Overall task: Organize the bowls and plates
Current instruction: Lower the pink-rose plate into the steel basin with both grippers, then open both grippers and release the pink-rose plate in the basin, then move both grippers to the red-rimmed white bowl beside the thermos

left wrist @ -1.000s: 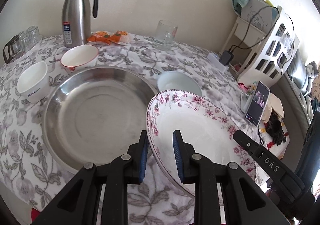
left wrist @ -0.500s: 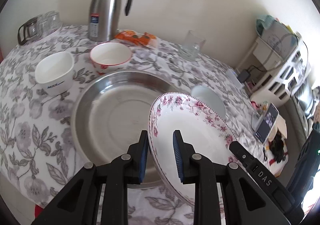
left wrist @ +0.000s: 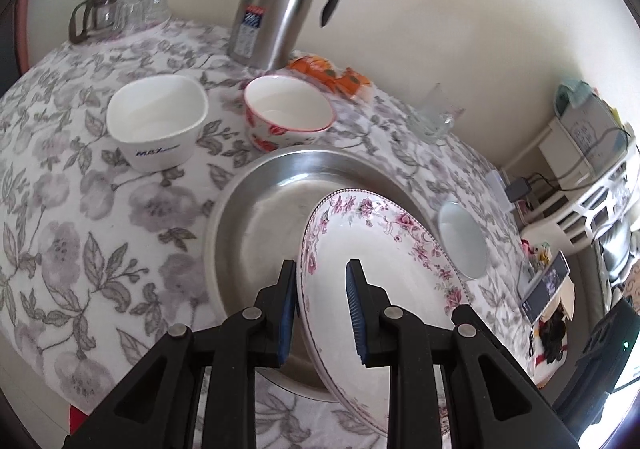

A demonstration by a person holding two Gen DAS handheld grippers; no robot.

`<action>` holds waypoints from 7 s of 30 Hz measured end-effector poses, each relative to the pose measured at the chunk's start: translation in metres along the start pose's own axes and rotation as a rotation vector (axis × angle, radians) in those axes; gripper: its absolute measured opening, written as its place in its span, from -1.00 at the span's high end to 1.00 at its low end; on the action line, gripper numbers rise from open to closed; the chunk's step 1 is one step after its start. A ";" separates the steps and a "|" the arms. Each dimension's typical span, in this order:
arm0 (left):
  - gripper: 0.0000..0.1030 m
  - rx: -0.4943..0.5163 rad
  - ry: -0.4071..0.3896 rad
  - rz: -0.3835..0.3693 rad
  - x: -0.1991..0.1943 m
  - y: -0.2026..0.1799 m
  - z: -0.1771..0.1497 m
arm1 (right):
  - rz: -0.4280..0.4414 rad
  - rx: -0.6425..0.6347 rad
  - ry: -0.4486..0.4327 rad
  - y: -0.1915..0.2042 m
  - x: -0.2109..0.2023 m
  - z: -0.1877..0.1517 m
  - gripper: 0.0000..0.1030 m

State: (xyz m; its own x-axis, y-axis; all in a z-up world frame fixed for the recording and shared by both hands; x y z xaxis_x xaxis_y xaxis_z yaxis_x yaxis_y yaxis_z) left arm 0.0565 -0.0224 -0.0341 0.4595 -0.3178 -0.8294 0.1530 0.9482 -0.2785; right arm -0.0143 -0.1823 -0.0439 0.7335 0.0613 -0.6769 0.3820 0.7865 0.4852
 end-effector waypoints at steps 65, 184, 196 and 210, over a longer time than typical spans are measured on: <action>0.46 0.024 0.092 0.165 0.068 0.021 0.013 | -0.053 -0.116 0.079 0.007 0.062 0.011 0.47; -0.97 -0.393 -0.187 0.421 -0.004 0.230 0.123 | 0.007 -0.331 0.006 0.122 0.083 0.057 -1.00; -0.96 -0.473 -0.074 0.285 0.023 0.242 0.121 | 0.027 -0.351 0.081 0.169 0.132 0.060 -1.00; -0.83 -0.327 -0.086 0.121 0.043 0.164 0.150 | -0.051 -0.232 0.142 0.130 0.167 0.090 -0.47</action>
State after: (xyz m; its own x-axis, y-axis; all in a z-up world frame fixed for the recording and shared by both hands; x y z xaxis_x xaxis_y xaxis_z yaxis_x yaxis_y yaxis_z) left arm 0.2330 0.1198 -0.0429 0.5314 -0.1892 -0.8257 -0.1882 0.9240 -0.3328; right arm 0.2087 -0.1256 -0.0444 0.6241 0.0906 -0.7761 0.2655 0.9096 0.3196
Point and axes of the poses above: each gripper's, at about its wrist camera, not at the fingertips, and x roughly the way its jaws point, y to its left, z to its top, the point moved 6 cm from there along x, roughly the way its jaws point, and after that the axes turned 8 degrees about z, right-handed, at the moved point
